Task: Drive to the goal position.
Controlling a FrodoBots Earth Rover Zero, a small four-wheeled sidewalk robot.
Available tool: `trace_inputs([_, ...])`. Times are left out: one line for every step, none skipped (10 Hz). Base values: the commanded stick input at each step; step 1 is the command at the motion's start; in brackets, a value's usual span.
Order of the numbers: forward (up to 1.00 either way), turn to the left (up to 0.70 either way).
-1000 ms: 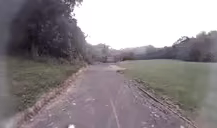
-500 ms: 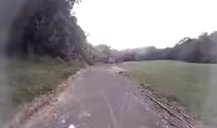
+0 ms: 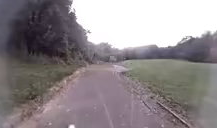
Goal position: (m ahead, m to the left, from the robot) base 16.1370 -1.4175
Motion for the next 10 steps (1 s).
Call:
trace_inputs([0.85, 0.00])
trace_inputs([0.85, 0.00])
trace_inputs([0.85, 0.00])
trace_inputs([0.85, 0.00])
trace_inputs([0.85, 0.00])
trace_inputs([0.85, 0.00])
trace_inputs([0.85, 0.00])
trace_inputs([0.85, 0.00])
trace_inputs([0.85, 0.00])
trace_inputs([0.85, 0.00])
